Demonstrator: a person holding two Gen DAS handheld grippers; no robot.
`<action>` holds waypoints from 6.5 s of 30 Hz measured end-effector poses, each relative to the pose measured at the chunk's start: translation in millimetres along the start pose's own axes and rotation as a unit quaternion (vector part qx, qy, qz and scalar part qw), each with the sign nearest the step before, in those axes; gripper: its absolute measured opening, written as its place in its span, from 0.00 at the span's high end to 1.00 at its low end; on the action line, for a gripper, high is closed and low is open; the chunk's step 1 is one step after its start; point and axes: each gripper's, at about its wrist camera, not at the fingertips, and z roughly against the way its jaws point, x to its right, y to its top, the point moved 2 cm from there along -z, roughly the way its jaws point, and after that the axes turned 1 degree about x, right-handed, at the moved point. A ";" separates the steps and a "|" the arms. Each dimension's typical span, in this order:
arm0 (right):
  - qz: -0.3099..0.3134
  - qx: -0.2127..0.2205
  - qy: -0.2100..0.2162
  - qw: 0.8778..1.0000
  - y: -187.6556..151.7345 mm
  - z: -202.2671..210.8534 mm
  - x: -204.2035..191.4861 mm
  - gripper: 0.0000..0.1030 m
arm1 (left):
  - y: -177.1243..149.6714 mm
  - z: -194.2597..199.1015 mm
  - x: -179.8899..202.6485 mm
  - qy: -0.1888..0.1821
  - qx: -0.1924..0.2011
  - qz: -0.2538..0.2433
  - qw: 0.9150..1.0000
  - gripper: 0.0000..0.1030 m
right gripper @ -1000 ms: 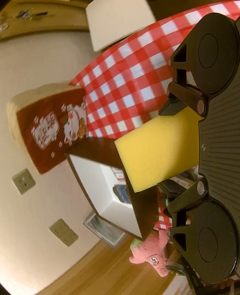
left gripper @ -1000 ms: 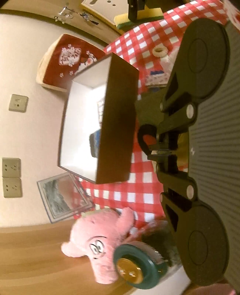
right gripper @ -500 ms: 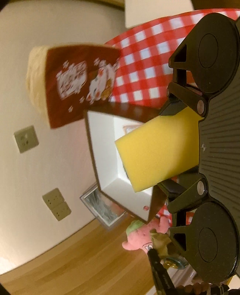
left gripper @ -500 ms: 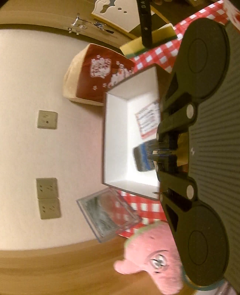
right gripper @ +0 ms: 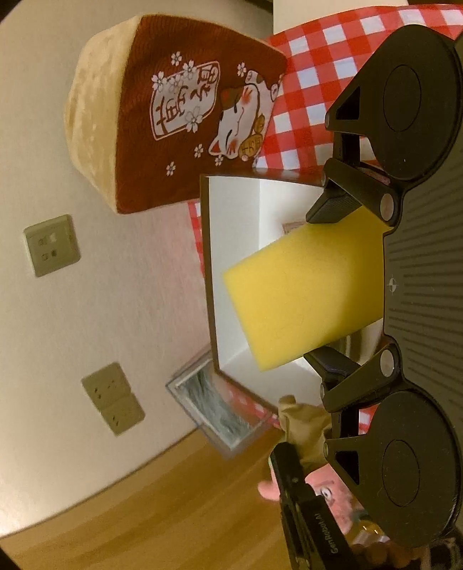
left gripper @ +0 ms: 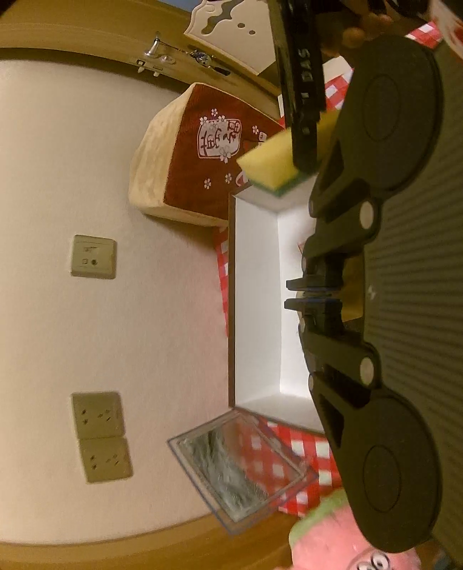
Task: Organize soft objects
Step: 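Lower the sponge into the box and open the right gripper, then withdraw both grippers from the box back over the table items, then grasp the printed paper packet with the right gripper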
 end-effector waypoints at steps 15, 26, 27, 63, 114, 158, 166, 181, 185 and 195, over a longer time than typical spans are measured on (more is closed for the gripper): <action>-0.047 -0.022 -0.042 0.998 10.6 -59.3 23.8 0.28 | 10.1 -85.6 5.1 -0.014 -0.046 0.002 0.999 0.80; -0.042 -0.018 -0.046 0.998 16.6 -68.7 21.3 0.22 | 7.8 -90.3 -8.2 0.002 -0.061 0.010 0.998 0.73; -0.040 -0.018 -0.045 0.998 17.0 -69.5 20.1 0.21 | 7.1 -89.5 -10.1 0.003 -0.063 0.011 0.998 0.72; -0.017 0.043 -0.025 0.999 -38.4 45.8 15.9 0.07 | -36.5 30.2 -2.3 0.024 -0.068 0.018 0.997 0.59; 0.023 -0.032 -0.048 0.998 -188.3 124.2 -0.8 0.13 | -184.4 140.4 16.4 0.038 -0.144 0.066 0.987 0.58; -0.045 -0.099 -0.010 0.994 -181.8 -6.9 -25.5 0.54 | -195.0 62.7 -11.1 0.046 -0.185 0.060 0.980 0.58; -0.100 -0.109 -0.025 0.989 -182.8 -27.6 -12.1 0.61 | -192.1 49.4 -18.1 0.044 -0.190 0.059 0.979 0.58; -0.128 -0.096 -0.010 0.987 -176.9 -10.3 2.5 1.00 | -192.3 41.6 -20.6 0.048 -0.188 0.055 0.979 0.58; -0.119 -0.082 -0.008 0.989 -173.9 2.2 1.8 1.00 | -191.3 41.5 -20.4 0.048 -0.183 0.048 0.981 0.58; 0.001 -0.113 -0.021 0.993 -187.7 -17.1 -22.3 0.96 | -192.2 39.0 -18.7 0.047 -0.183 0.043 0.981 0.58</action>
